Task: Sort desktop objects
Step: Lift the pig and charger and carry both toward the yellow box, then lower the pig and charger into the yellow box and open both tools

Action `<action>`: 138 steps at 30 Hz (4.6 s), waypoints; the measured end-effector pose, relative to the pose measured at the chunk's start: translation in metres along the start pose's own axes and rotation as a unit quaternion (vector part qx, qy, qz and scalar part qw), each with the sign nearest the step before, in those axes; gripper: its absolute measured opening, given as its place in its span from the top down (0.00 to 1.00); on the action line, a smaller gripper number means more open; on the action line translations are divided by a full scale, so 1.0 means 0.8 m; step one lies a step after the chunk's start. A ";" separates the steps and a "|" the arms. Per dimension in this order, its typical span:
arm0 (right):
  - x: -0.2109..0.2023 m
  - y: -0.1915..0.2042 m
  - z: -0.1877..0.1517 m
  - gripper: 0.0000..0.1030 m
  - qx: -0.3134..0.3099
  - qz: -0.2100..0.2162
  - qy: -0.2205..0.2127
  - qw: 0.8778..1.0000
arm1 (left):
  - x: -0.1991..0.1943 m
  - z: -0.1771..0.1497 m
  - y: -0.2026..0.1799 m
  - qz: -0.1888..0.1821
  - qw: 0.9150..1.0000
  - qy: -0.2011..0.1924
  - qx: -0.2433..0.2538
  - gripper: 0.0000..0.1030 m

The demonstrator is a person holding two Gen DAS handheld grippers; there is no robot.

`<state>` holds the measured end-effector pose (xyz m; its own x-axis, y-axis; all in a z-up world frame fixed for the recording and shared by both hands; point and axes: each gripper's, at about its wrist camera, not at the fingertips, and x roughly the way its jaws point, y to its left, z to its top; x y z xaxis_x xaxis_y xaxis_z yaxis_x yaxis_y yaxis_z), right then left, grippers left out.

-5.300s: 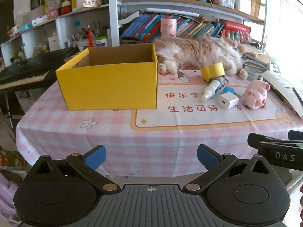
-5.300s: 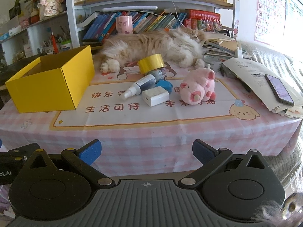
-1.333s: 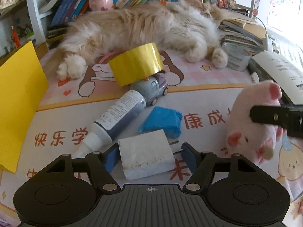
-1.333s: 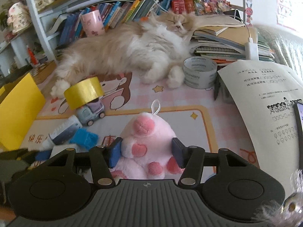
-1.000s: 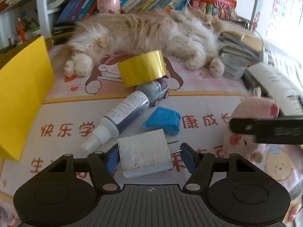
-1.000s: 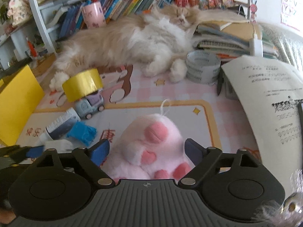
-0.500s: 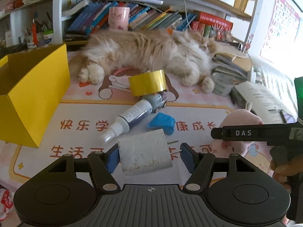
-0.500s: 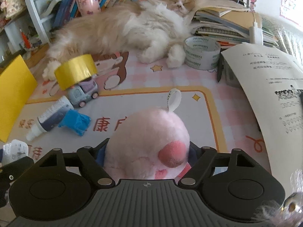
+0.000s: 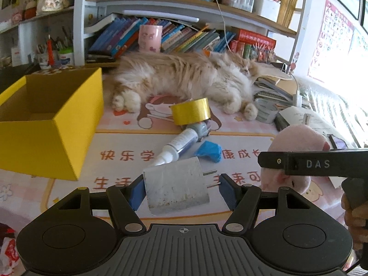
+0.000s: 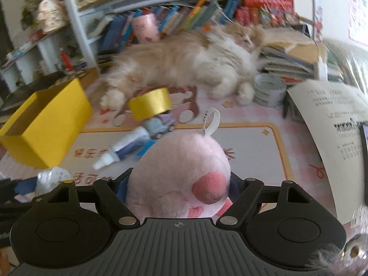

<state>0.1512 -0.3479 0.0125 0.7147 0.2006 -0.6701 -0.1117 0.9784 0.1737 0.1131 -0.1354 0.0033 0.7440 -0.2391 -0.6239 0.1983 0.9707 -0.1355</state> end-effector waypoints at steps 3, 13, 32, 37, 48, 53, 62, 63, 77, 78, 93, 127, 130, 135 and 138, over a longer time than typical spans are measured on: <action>-0.008 0.024 -0.007 0.26 -0.023 0.003 -0.009 1.000 | -0.013 -0.006 0.011 0.001 1.000 -0.003 0.003 0.35; -0.018 0.077 -0.032 0.25 -0.026 0.013 0.003 1.000 | -0.049 -0.029 0.051 -0.001 1.000 -0.001 0.007 0.35; -0.041 0.177 -0.086 0.25 -0.030 0.016 0.015 0.999 | -0.119 -0.071 0.125 -0.008 1.000 -0.002 0.004 0.35; -0.046 0.200 -0.102 0.25 -0.020 0.017 0.013 1.000 | -0.135 -0.081 0.142 -0.008 1.000 0.001 0.014 0.35; -0.053 0.244 -0.131 0.25 -0.006 0.027 0.012 1.000 | -0.168 -0.105 0.173 -0.001 1.000 0.003 0.019 0.35; -0.052 0.265 -0.138 0.25 -0.017 0.038 0.018 0.999 | -0.181 -0.114 0.191 0.012 1.000 0.000 0.001 0.35; -0.050 0.296 -0.141 0.25 -0.048 0.056 0.021 0.997 | -0.195 -0.122 0.213 0.026 0.999 -0.008 -0.018 0.35; -0.050 0.298 -0.141 0.25 -0.050 0.057 0.021 0.997 | -0.196 -0.123 0.214 0.027 0.999 -0.009 -0.019 0.35; -0.044 0.326 -0.142 0.25 -0.080 0.077 0.034 0.993 | -0.199 -0.124 0.226 0.035 0.999 -0.008 -0.029 0.35; -0.044 0.327 -0.142 0.25 -0.082 0.078 0.034 0.993 | -0.198 -0.124 0.226 0.034 0.999 -0.007 -0.028 0.35; -0.020 0.329 -0.130 0.25 -0.088 0.085 0.053 0.991 | -0.175 -0.112 0.236 0.037 0.999 0.003 -0.039 0.35; 0.109 0.318 0.142 0.25 -0.175 0.146 -0.097 0.969 | -0.030 0.136 0.291 0.094 0.988 -0.126 0.013 0.34; 0.135 0.321 0.163 0.25 -0.204 0.152 -0.099 0.962 | -0.010 0.153 0.297 0.107 0.986 -0.120 0.041 0.34; 0.187 0.335 0.182 0.25 -0.273 0.161 -0.081 0.945 | 0.028 0.183 0.317 0.122 0.986 -0.100 0.047 0.34; 0.221 0.349 0.183 0.25 -0.326 0.172 -0.056 0.928 | 0.059 0.196 0.331 0.112 0.991 -0.058 0.034 0.34</action>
<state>0.3474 -0.0466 0.0480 0.6219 0.5361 -0.5708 -0.7146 0.6867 -0.1334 0.3006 0.1068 0.0590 0.8422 -0.0226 -0.5386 0.0598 0.9969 0.0518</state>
